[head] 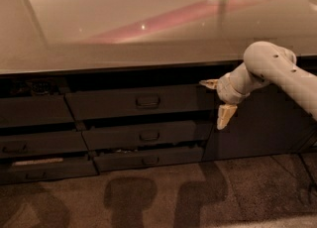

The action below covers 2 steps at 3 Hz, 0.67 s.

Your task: Open top drawer

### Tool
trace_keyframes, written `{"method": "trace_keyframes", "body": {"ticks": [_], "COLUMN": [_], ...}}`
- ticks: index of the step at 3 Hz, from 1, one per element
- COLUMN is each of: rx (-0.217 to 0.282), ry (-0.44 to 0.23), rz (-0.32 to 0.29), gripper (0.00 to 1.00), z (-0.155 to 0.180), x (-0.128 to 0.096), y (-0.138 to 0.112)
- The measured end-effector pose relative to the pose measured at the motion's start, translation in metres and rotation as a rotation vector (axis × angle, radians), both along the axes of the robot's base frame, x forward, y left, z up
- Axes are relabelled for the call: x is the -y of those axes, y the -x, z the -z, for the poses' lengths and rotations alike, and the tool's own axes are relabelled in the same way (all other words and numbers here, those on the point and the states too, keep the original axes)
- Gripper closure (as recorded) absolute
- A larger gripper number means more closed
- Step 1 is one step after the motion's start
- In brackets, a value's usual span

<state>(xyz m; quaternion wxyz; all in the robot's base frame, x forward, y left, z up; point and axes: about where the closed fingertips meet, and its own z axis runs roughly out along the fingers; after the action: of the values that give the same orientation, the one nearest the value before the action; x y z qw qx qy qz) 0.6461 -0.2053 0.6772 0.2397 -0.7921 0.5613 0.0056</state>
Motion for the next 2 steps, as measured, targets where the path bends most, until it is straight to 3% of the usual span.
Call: {"method": "trace_keyframes", "body": {"ticks": [1,2], "rx": [-0.045,-0.135], "ry": [-0.008,-0.028], "rz": [0.05,0.137], "gripper": [0.0,0.0], "z": [0.014,0.044], "x": [0.018,0.052], "y": [-0.018,-0.053]}}
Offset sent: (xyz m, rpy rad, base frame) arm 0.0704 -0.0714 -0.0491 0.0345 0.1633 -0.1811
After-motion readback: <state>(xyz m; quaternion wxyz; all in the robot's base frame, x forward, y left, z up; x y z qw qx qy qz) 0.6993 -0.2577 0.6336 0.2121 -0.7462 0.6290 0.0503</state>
